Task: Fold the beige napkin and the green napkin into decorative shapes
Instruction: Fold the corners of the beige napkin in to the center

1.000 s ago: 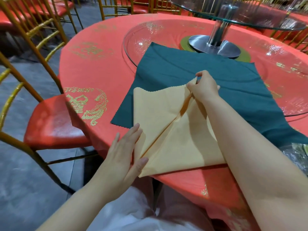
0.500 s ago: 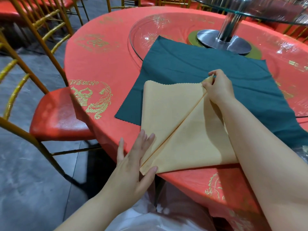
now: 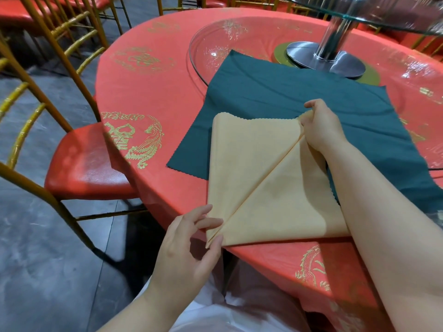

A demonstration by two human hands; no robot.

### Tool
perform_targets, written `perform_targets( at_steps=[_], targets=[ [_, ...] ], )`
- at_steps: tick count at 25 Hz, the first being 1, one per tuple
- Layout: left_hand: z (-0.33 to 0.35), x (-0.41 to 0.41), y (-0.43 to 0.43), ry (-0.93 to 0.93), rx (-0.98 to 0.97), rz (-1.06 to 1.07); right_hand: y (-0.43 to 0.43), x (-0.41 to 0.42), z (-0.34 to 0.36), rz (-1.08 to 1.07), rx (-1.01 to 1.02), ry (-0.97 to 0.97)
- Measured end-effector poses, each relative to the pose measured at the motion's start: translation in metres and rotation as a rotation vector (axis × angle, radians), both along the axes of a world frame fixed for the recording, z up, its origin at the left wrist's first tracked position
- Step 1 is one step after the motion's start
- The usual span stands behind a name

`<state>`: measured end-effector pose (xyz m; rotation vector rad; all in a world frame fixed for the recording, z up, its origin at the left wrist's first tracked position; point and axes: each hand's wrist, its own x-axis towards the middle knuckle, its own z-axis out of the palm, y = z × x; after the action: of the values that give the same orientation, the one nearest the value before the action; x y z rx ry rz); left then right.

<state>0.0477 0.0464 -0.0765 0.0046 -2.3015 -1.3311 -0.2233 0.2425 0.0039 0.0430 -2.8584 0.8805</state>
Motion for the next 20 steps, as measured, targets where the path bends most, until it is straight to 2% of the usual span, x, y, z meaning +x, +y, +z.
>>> perform_targets(
  at_steps=[5,7,11,14,18,20],
  targets=[
    [0.003,-0.008,-0.01,0.131,-0.326,-0.022,0.002,0.002,0.0,-0.005,-0.048,0.022],
    [0.01,-0.017,-0.016,0.116,-0.395,-0.087,0.001,0.002,-0.002,0.002,-0.058,0.019],
    [0.038,-0.045,-0.013,-0.055,-0.547,-0.197,-0.002,0.003,-0.001,0.012,-0.027,0.037],
    [0.05,-0.07,-0.005,-0.19,-0.562,-0.228,-0.002,0.004,-0.001,0.001,0.016,0.051],
    [0.041,-0.089,0.003,-0.458,-0.877,-0.241,0.004,-0.001,-0.007,-0.037,-0.028,0.012],
    [0.036,-0.089,0.005,-0.518,-0.945,-0.244,0.008,-0.007,-0.011,-0.088,-0.078,-0.008]
  ],
)
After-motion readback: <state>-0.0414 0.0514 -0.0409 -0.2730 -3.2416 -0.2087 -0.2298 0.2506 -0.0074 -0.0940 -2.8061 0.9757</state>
